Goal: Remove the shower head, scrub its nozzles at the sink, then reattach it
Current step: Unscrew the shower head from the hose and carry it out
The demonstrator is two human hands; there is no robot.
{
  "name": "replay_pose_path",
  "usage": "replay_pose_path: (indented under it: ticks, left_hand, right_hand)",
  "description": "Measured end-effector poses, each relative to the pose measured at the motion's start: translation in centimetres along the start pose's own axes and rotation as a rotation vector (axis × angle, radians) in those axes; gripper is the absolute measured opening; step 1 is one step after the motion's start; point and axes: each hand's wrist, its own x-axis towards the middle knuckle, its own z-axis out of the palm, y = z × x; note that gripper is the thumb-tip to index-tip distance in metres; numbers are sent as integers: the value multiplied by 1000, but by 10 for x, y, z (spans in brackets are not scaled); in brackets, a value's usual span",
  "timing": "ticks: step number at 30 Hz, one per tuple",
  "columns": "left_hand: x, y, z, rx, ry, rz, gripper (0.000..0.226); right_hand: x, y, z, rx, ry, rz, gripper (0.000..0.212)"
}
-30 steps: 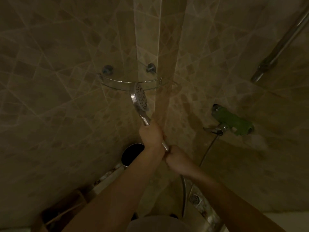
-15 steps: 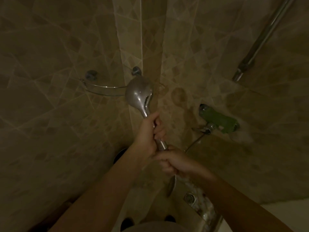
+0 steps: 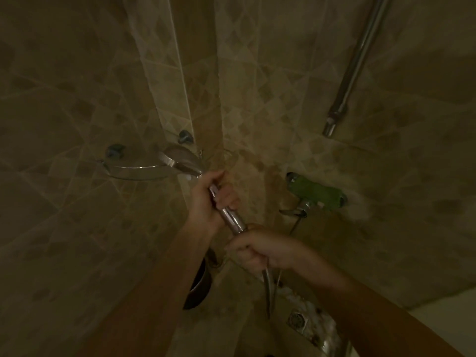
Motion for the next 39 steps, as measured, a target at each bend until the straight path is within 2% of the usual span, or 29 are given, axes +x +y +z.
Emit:
replay_pose_path:
  ticks: [1, 3, 6, 8, 12, 15, 18, 21, 23, 24, 26, 29, 31, 36, 39]
  left_hand:
    - [5, 0, 3, -3, 66, 1, 31]
    - [14, -3, 8, 45, 249, 43, 42]
    - [24, -8, 11, 176, 483, 122, 43]
    - [28, -10, 13, 276, 521, 159, 36]
    - [29, -10, 20, 294, 389, 63, 28]
    - [28, -7, 18, 229, 261, 57, 24]
    - [25, -5, 6, 6, -18, -46, 11]
    - [19, -10, -2, -154, -349, -174, 27]
    - [19, -10, -1, -108, -389, -212, 28]
    - [20, -10, 1, -37, -329, -216, 28]
    - [22, -12, 6, 146, -92, -170, 34]
    - [27, -21, 13, 307, 285, -11, 39]
    - [26, -28, 13, 406, 407, 95, 34]
    - [17, -43, 10, 581, 424, 143, 5]
    - [16, -42, 8, 607, 382, 194, 7]
  right_hand:
    - [1, -5, -2, -13, 25, 12, 46]
    - [5, -12, -3, -123, 200, -33, 38]
    - [12, -11, -2, -436, 546, -128, 13]
    - [18, -6, 2, -458, 595, -147, 16]
    - [15, -9, 6, -64, 412, -50, 14]
    - [8, -15, 1, 91, 158, 8, 31]
    - [4, -17, -5, 187, -141, 14, 39]
    - [2, -13, -6, 250, -347, 34, 39]
    - [3, -10, -7, 260, -389, 39, 41]
    - [3, -9, -7, 253, -366, 42, 41]
    - [6, -8, -6, 197, -203, 53, 39]
    - [18, -7, -1, 84, 198, 85, 28]
    - [27, -3, 0, 14, 420, 45, 13]
    - [42, 10, -7, -154, 637, -83, 18]
    - [41, 11, -10, -231, 682, -179, 23]
